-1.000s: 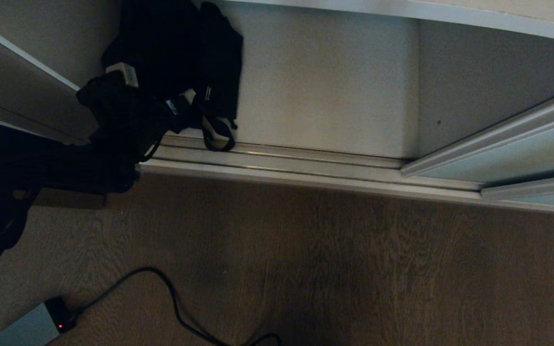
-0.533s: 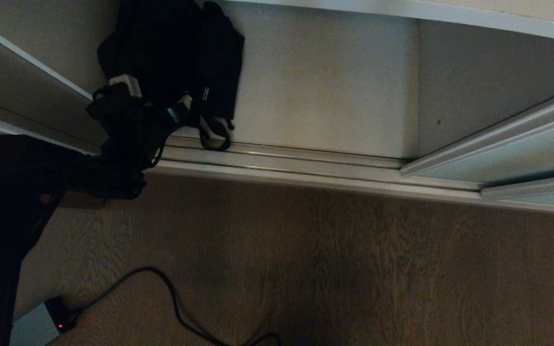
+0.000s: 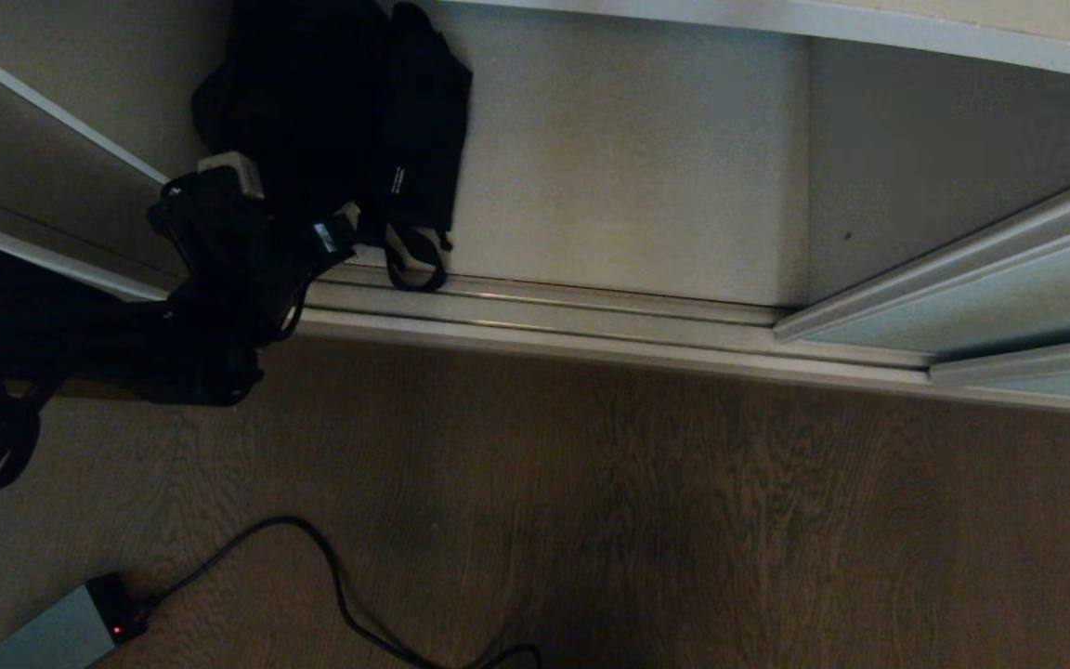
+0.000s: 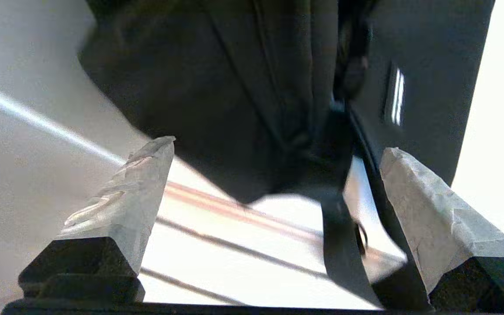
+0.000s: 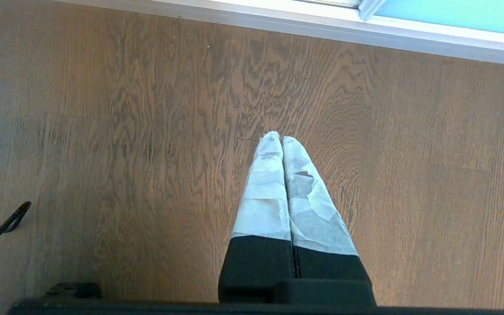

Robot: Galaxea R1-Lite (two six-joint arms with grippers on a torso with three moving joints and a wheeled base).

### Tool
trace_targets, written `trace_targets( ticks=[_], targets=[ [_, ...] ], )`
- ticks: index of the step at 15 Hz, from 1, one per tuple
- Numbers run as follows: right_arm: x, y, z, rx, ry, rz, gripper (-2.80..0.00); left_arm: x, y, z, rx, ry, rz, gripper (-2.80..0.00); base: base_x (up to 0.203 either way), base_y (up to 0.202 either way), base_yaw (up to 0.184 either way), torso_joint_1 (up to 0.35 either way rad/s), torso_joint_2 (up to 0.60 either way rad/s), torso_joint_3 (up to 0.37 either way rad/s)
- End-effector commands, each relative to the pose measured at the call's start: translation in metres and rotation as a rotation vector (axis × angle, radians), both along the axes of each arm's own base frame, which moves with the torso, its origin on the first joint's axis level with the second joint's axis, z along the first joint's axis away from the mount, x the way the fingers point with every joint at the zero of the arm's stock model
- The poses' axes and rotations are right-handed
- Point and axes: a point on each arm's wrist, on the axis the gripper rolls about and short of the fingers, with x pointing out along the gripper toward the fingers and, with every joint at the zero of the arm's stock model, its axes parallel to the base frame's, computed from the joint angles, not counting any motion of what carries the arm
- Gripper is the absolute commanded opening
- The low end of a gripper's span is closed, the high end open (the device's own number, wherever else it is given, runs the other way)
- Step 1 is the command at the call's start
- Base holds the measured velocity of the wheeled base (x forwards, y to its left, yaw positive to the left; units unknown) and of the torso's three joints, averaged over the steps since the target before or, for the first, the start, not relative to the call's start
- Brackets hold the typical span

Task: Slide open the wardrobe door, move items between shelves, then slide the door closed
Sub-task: Place the basket on the higher shelf

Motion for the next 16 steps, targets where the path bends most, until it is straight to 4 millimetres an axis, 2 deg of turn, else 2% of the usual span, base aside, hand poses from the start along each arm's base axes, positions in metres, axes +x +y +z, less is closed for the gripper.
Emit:
trace_targets(
  ticks=[1, 9, 13, 16],
  targets=[
    [0.0, 0.0, 0.0, 0.0, 0.001, 0.0, -2.8, 0.009, 0.001, 0.001, 0.002, -0.03, 0.013, 0.0, 0.0, 0.0, 0.0, 0.0, 0.0, 0.0],
    [0.0, 0.0, 0.0, 0.0, 0.001, 0.0, -2.8, 0.051, 0.005, -0.018, 0.022, -0.102, 0.07, 0.0, 0.0, 0.0, 0.0, 0.0, 0.0, 0.0],
    [0.0, 0.0, 0.0, 0.0, 0.001, 0.0, -2.8, 0.052, 0.011, -0.022, 0.041, -0.085, 0.107, 0.0, 0.0, 0.0, 0.0, 0.0, 0.0, 0.0],
    [0.0, 0.0, 0.0, 0.0, 0.001, 0.0, -2.8, 0.043, 0.011, -0.029, 0.061, -0.079, 0.126, 0.0, 0.0, 0.0, 0.0, 0.0, 0.0, 0.0]
  ],
)
